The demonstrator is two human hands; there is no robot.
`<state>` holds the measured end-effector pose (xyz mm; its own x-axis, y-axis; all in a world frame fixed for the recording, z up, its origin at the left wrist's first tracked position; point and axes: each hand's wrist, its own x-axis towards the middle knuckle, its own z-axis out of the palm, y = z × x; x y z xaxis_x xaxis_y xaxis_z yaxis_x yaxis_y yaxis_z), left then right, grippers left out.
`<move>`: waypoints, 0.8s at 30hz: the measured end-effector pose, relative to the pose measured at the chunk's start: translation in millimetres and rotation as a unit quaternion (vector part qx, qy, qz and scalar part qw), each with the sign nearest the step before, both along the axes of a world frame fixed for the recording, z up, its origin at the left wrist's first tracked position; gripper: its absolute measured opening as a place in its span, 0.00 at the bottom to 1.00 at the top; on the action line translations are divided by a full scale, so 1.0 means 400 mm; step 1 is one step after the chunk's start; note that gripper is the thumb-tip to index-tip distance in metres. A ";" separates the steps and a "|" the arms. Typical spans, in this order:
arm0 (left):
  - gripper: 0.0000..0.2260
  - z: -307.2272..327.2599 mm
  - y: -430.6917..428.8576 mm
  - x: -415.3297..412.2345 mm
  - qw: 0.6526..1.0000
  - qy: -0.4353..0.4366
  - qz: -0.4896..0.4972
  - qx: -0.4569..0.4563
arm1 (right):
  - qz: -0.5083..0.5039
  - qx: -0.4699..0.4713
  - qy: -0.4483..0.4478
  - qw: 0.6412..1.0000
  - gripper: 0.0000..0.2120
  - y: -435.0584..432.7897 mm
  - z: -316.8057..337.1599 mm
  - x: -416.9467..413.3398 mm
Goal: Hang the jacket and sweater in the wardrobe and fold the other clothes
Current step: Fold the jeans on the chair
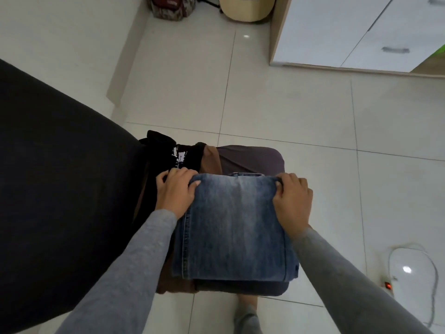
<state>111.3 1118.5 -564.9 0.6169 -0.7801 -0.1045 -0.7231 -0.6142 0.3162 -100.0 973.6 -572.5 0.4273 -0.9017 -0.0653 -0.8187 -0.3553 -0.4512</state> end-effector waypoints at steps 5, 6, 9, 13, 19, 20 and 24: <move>0.12 -0.113 -0.033 -0.020 0.997 0.007 0.066 0.040 | -0.014 0.022 0.016 1.000 0.11 -0.012 -0.132 0.039; 0.14 -0.130 -0.037 -0.037 0.996 -0.002 0.086 0.028 | -0.014 0.018 0.014 1.000 0.12 -0.007 -0.155 0.047; 0.21 -0.122 -0.053 -0.105 0.995 -0.027 0.073 -0.059 | -0.019 -0.035 -0.031 0.999 0.20 0.005 -0.148 0.073; 0.20 -0.130 -0.012 -0.225 0.996 0.014 -0.037 -0.084 | 0.055 -0.043 -0.134 0.988 0.18 0.076 -0.114 0.066; 0.27 -0.205 0.055 -0.212 0.993 -0.059 -0.097 0.015 | 0.160 -0.037 0.018 0.986 0.25 0.163 -0.208 -0.006; 0.28 -0.215 0.054 -0.205 0.993 -0.058 -0.100 0.012 | 0.160 -0.046 0.027 0.986 0.25 0.158 -0.216 -0.003; 0.27 -0.256 0.050 -0.202 0.994 -0.060 -0.083 -0.032 | 0.150 -0.067 0.021 0.986 0.26 0.155 -0.238 0.009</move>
